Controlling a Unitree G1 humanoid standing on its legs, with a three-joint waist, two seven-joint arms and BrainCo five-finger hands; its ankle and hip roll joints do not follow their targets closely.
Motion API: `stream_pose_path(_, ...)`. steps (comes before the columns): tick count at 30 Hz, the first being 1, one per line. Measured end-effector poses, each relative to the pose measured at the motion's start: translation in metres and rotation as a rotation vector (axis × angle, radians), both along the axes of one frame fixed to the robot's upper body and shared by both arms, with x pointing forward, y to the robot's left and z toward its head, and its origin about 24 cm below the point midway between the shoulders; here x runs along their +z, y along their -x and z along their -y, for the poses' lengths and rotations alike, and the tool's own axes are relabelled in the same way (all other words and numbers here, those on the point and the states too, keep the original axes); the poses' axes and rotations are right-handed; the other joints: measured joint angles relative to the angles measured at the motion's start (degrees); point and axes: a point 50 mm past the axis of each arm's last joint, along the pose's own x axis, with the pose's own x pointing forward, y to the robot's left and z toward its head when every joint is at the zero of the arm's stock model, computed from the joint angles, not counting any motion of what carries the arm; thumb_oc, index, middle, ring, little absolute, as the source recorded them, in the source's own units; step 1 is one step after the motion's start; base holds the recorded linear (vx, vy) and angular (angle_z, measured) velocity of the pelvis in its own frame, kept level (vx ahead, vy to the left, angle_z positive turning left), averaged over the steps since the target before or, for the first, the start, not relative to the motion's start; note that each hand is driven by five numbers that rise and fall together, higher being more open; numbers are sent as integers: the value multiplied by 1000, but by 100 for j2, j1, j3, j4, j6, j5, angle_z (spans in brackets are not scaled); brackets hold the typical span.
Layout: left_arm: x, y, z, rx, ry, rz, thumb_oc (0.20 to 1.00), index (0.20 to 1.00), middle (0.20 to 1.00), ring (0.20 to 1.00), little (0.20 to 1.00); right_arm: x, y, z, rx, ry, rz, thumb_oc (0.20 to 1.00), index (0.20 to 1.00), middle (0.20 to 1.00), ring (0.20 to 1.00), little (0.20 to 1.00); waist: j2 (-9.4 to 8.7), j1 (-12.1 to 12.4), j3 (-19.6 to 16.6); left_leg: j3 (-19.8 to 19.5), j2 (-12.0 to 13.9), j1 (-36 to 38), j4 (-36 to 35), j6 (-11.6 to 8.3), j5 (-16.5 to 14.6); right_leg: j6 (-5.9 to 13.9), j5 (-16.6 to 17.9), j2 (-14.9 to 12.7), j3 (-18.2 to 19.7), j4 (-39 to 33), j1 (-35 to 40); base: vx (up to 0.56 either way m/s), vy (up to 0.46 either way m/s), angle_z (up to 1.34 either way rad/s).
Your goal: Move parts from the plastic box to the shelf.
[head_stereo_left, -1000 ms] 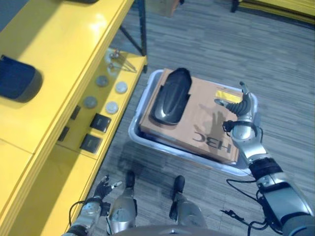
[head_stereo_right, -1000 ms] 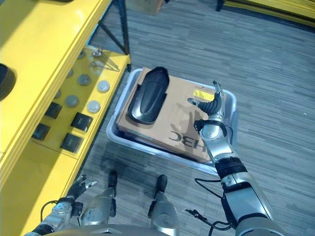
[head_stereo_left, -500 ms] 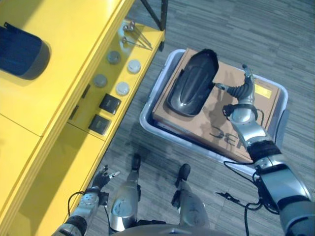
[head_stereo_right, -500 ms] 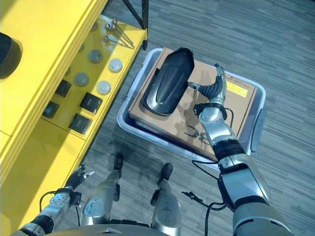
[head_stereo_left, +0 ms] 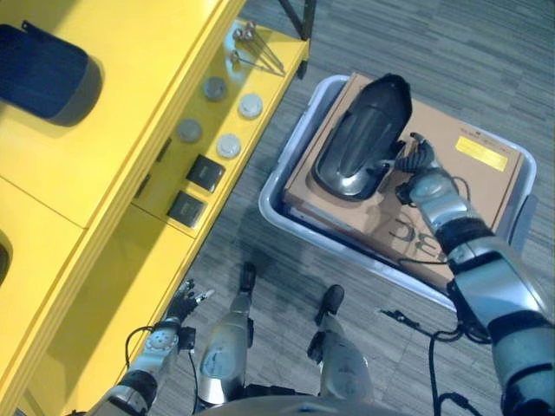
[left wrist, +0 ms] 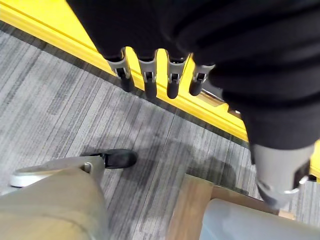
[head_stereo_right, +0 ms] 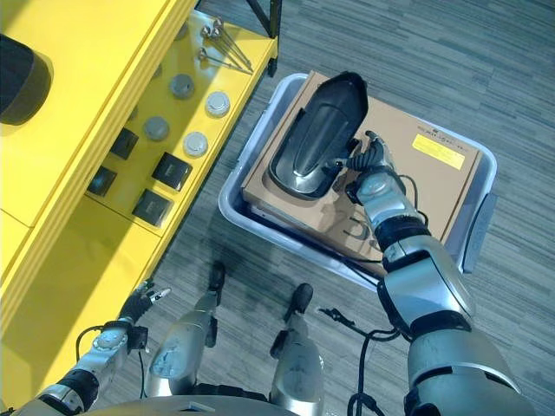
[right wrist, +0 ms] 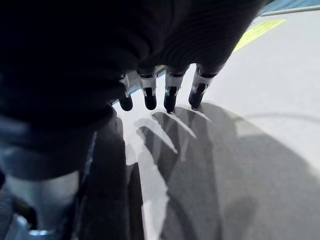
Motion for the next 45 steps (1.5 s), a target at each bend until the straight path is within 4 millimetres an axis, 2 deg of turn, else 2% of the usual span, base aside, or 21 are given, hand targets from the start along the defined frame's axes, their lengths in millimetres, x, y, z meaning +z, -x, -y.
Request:
stream_pose_path(5,1,-1,1,-16,11,1,1000,1000,1000,1000,1000,11,3,22,-44,175,-150,200,200,200,200,200,32,163,-20,-88,2,10,0,-4,45,2,4,-1,-66,-1,61,-10,-12,7)
stream_pose_path(10,0,-1,1,-17,10,-2,1000,1000,1000,1000,1000,5,11,39,-124,151,-254,200,200,200,200,200,43,283,-31,-166,-6,21,1,13,86,2,21,-9,-156,0,128,-21,-24,10)
stream_pose_path(14,3,-3,0,-19,8,12,1000,1000,1000,1000,1000,-23,26,54,-185,67,-365,200,200,200,200,200,47,303,-108,-167,-19,118,1,19,90,7,30,-26,-168,0,228,2,-47,1)
stream_pose_path(16,9,-7,0,-31,13,50,1000,1000,1000,1000,1000,-36,35,63,-219,-50,-360,200,200,200,200,200,39,294,-121,-164,-12,221,1,22,92,9,32,-17,-167,0,335,-27,-56,-1)
stream_pose_path(18,16,-11,-1,-45,13,93,1000,1000,1000,1000,1000,-66,55,76,-276,-132,-417,200,200,200,200,200,12,256,-408,-156,-3,301,-2,16,79,19,22,-15,-168,0,418,-11,-91,-2)
stream_pose_path(21,24,-15,1,-66,8,135,1000,1000,1000,1000,1000,-98,81,91,-316,-100,-513,200,200,200,200,200,-42,202,-680,-131,6,467,-4,17,50,26,16,-8,-159,0,574,32,-81,-3)
stream_pose_path(24,27,-14,-3,-80,-22,144,1000,1000,1000,1000,1000,-117,97,96,-311,-85,-553,200,200,200,200,200,-151,46,-865,-71,52,706,-6,-19,-80,34,-82,10,-149,-2,803,44,-100,-10)
stream_pose_path(25,22,-5,-9,-72,-37,119,1000,1000,1000,1000,1000,-128,107,99,-302,-67,-557,200,200,200,200,200,-281,-5,-1251,-11,89,755,-38,-43,-131,17,-180,14,-135,-29,813,72,-112,-16)
stream_pose_path(27,20,1,-16,-67,-55,100,1000,1000,1000,1000,1000,-125,103,96,-266,-29,-503,200,200,200,200,200,-365,-102,-1393,72,135,815,-39,-48,-156,5,-190,51,-75,-35,863,52,-82,-24)
stream_pose_path(28,24,1,-20,-73,-65,106,1000,1000,1000,1000,1000,-116,97,94,-223,27,-430,200,200,200,200,200,-440,-159,-1492,145,188,862,-39,-58,-167,-9,-197,91,-2,-36,871,13,-46,-23)
stream_pose_path(32,42,-10,-14,-116,-49,180,1000,1000,1000,1000,1000,-93,86,85,-125,141,-272,200,200,200,200,200,-517,-259,-1605,198,238,954,-39,-57,-167,-31,-190,129,15,-37,913,-9,-60,-6)
stream_pose_path(33,51,-14,-9,-139,-35,220,1000,1000,1000,1000,1000,-83,84,79,-72,195,-221,200,200,200,200,200,-520,-276,-1616,203,240,992,-38,-56,-166,-34,-191,129,20,-36,943,-67,-92,3)
stream_pose_path(34,71,-25,2,-183,4,293,1000,1000,1000,1000,1000,-68,80,64,17,283,-136,200,200,200,200,200,-525,-362,-1626,208,242,1055,-38,-50,-161,-38,-188,135,41,-35,1008,-49,-68,-1)
stream_pose_path(35,82,-30,6,-207,25,330,1000,1000,1000,1000,1000,-63,77,54,61,327,-96,200,200,200,200,200,-537,-386,-1649,223,247,1086,-37,-49,-161,-39,-189,139,67,-35,1021,-46,-74,-11)
stream_pose_path(36,100,-44,17,-243,75,389,1000,1000,1000,1000,1000,-55,75,38,134,408,-34,200,200,200,200,200,-538,-389,-1712,269,254,1107,-38,-59,-175,-41,-189,152,133,-33,1017,-12,-42,-15)
stream_pose_path(39,129,-70,34,-312,129,471,1000,1000,1000,1000,1000,-43,71,18,230,512,43,200,200,200,200,200,-567,-469,-1765,326,259,1125,-38,-58,-175,-45,-172,177,184,-7,1015,-5,-40,-10)
stream_pose_path(42,141,-81,51,-364,201,456,1000,1000,1000,1000,1000,-34,71,17,258,603,58,200,200,200,200,200,-625,-527,-1831,359,248,1186,-33,-38,-173,-38,-171,174,225,-19,1041,-11,-18,-7)
stream_pose_path(45,150,-81,72,-440,274,452,1000,1000,1000,1000,1000,-20,71,15,273,664,131,200,200,200,200,200,-672,-608,-1864,440,249,1237,-36,-14,-171,-17,-155,172,302,-26,1040,-9,5,-13)
